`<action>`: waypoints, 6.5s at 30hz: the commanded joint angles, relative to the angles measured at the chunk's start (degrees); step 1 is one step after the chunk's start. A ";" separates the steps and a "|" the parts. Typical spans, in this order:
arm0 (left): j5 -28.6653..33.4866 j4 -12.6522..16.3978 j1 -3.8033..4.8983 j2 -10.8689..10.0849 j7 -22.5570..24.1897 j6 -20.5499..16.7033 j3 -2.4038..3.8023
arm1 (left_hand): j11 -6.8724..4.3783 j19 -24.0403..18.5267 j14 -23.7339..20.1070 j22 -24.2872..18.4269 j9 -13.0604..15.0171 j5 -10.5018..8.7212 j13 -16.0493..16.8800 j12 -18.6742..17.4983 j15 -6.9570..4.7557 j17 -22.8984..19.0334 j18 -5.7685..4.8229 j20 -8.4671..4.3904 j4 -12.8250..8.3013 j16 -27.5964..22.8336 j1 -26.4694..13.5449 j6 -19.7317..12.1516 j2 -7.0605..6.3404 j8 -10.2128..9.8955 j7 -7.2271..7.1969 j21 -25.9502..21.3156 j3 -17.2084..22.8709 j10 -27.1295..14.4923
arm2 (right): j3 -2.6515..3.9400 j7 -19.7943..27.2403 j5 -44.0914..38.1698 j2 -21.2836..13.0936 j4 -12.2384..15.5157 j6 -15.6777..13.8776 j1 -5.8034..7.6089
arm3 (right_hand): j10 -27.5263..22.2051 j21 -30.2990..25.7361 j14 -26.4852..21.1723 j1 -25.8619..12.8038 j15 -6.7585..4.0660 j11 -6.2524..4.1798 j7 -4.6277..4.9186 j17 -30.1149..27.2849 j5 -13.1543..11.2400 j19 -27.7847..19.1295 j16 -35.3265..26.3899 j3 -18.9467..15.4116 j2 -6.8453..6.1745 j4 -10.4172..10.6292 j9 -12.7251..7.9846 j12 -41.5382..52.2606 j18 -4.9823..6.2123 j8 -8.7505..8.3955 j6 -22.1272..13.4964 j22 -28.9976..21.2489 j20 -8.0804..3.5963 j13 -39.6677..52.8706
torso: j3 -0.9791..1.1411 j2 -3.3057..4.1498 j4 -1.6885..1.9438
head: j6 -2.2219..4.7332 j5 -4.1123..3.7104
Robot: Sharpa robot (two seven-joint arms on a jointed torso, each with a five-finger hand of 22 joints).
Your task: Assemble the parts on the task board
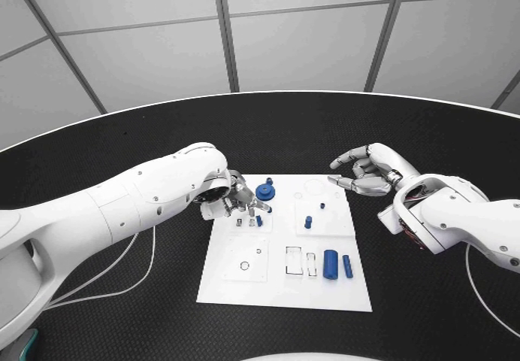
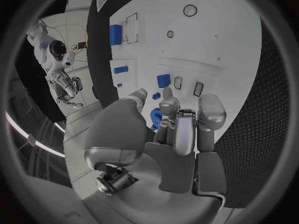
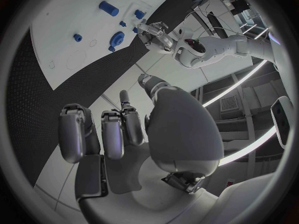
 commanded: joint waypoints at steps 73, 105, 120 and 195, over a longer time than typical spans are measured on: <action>-1.63 -1.33 -0.48 2.05 -0.93 2.76 -0.57 | -0.02 0.21 4.00 1.34 1.50 0.34 -0.48 0.19 -0.51 7.88 -1.29 -0.14 -0.03 0.07 6.62 -1.11 2.07 0.49 -0.48 1.43 2.76 -0.55 | 0.00 -0.39 0.00 0.78 -0.20 0.78 0.00 | 0.29 -0.30 5.53 -0.13 -0.47 -0.49 0.05 13.80 0.65 3.05 -0.19 0.08 0.30 0.43 -0.13 0.55 0.21 0.39 0.48 9.06 -0.49 8.52 | 0.16 0.00 0.11 | -1.68 0.03; -0.67 -1.07 -0.48 1.55 0.50 2.48 -0.57 | 0.59 -0.07 4.02 2.44 5.54 2.11 -2.43 -0.80 -0.07 8.03 -1.40 0.41 -8.30 0.00 12.58 -3.16 -3.56 0.28 0.44 2.31 33.82 -1.19 | 0.00 -0.63 0.00 0.81 -0.28 0.78 0.00 | 0.50 -0.28 5.53 0.18 -0.51 -0.52 0.03 13.81 1.45 3.08 -0.18 0.26 0.41 0.40 -0.20 0.75 0.20 0.41 0.54 9.08 -0.53 8.70 | 0.20 -0.06 0.17 | -1.86 0.14; 4.37 1.87 -0.44 -1.61 1.73 -1.73 -0.57 | 0.28 0.10 4.06 2.87 8.24 10.20 -1.07 0.57 -0.29 8.15 -1.43 0.48 -12.82 0.03 7.76 -1.75 -5.21 1.92 0.24 2.72 38.95 0.80 | 0.00 -0.66 0.00 0.81 -0.56 0.79 -0.01 | 0.49 -0.32 5.53 0.16 -0.52 -0.52 0.04 13.80 1.62 3.07 -0.19 0.25 0.39 0.44 -0.21 0.73 0.21 0.41 0.54 9.05 -0.54 8.68 | 0.17 -0.26 0.22 | -2.00 0.29; -8.57 7.12 -1.81 -4.37 3.31 -6.92 -2.20 | -1.14 1.72 4.13 5.44 10.43 27.07 3.53 4.25 -1.66 8.33 -1.87 -0.73 -18.24 0.03 2.86 1.54 -7.04 3.20 -1.17 4.23 39.37 5.13 | -0.01 -0.51 0.00 0.95 -0.73 0.69 -0.01 | 0.49 -0.38 5.53 0.16 -0.52 -0.53 0.03 13.79 1.92 3.06 -0.19 0.22 0.30 0.49 -0.26 0.72 0.22 0.42 0.57 9.01 -0.56 8.67 | 0.26 0.03 0.13 | -2.84 0.94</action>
